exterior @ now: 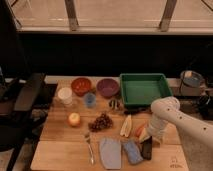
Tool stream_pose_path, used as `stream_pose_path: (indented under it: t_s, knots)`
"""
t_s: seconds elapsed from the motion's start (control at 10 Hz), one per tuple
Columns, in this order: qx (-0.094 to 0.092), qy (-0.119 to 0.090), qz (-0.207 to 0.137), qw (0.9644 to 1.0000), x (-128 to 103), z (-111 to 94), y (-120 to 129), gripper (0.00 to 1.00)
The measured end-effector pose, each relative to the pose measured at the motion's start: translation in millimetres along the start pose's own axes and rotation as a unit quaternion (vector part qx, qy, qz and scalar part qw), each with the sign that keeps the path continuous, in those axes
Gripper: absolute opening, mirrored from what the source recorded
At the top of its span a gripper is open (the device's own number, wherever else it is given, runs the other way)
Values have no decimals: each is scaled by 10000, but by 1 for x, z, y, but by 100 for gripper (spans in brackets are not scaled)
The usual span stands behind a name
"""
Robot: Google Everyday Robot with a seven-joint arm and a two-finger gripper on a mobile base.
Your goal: Wipe red bowl with eraser
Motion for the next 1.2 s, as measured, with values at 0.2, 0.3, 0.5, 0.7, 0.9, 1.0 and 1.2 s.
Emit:
stream_pose_path:
  t_s: [0.2,0.3,0.5,0.7,0.9,1.0,1.2]
  knots:
    - [-13,-7,11,10000,-1,-3,2,21]
    - [-11,-1,22,10000,-1,-4,3,10]
    - [-2,2,12,10000,0,-5,2,0]
    - [-1,3,19,10000,-1,-6,2,0]
    - [65,242,140,9996,4,-21,-1,0]
    - [76,348,213,9991,5,-33,-1,0]
    - [210,711,321,9967,10,-81,-15,0]
